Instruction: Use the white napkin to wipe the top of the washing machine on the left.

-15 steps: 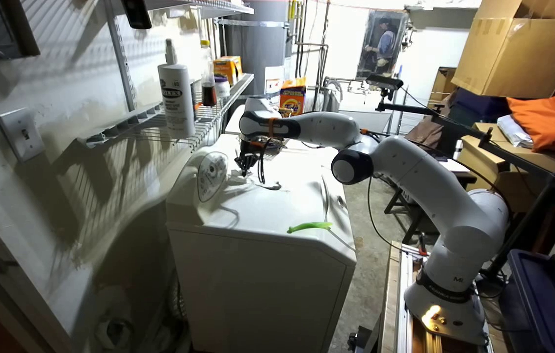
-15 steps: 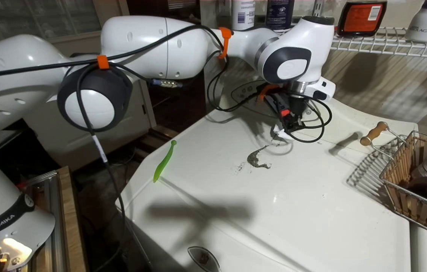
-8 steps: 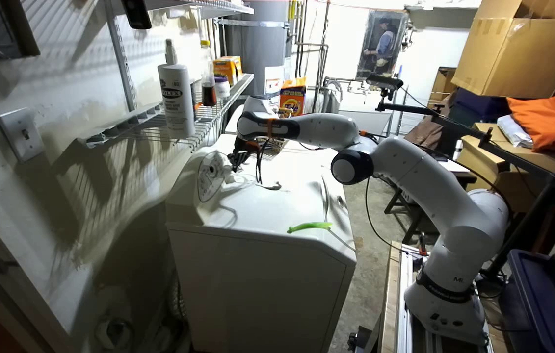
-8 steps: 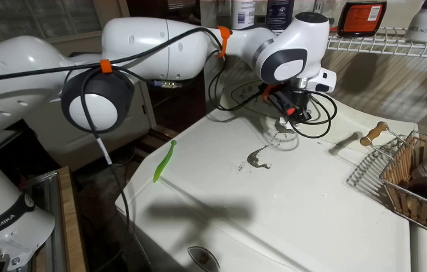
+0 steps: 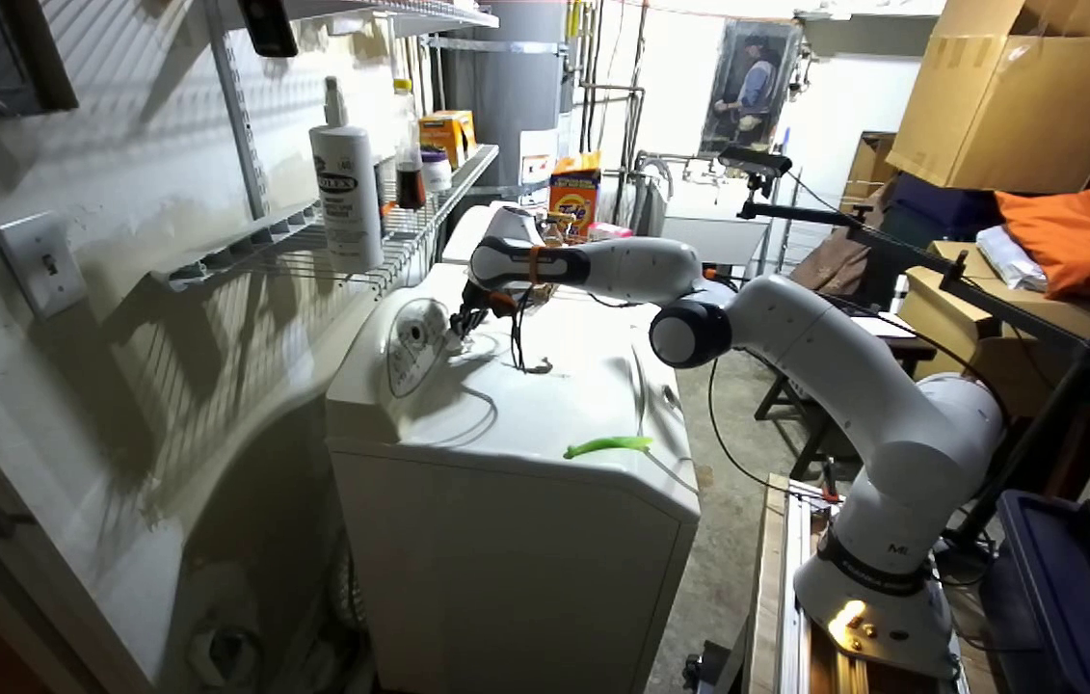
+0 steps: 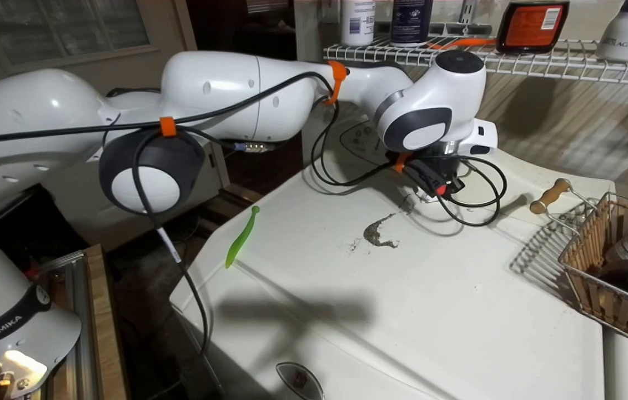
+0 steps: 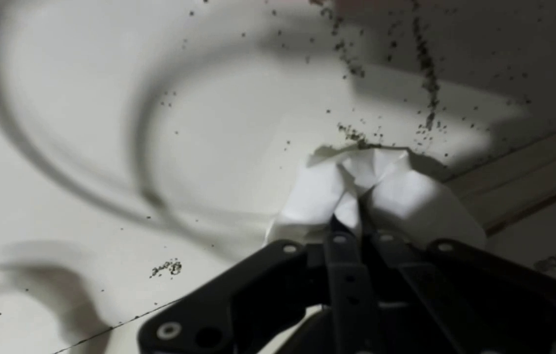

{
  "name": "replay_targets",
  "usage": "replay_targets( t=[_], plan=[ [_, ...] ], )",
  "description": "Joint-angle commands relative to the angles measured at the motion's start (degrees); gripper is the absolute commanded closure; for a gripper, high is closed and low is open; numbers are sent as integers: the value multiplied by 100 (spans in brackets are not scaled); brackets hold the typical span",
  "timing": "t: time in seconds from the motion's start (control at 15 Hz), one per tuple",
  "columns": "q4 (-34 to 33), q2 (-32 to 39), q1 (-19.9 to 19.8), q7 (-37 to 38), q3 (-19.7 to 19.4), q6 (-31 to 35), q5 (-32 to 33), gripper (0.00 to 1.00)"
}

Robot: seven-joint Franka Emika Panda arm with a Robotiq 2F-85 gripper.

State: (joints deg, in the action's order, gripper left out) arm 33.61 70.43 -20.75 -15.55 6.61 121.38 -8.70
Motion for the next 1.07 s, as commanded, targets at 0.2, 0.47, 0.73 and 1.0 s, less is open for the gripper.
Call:
replay_targets(
  t=[0.2,0.47,0.73,1.0],
  plan=[
    [149,26,-154,-177,101,-326,17,99],
    [251,-132,-100,331,-208,-874,210,99],
    [268,-215,-123,644,-344,-1542,152,99],
    [288,-258,-134,852,-417,-2171,121,99]
  ],
)
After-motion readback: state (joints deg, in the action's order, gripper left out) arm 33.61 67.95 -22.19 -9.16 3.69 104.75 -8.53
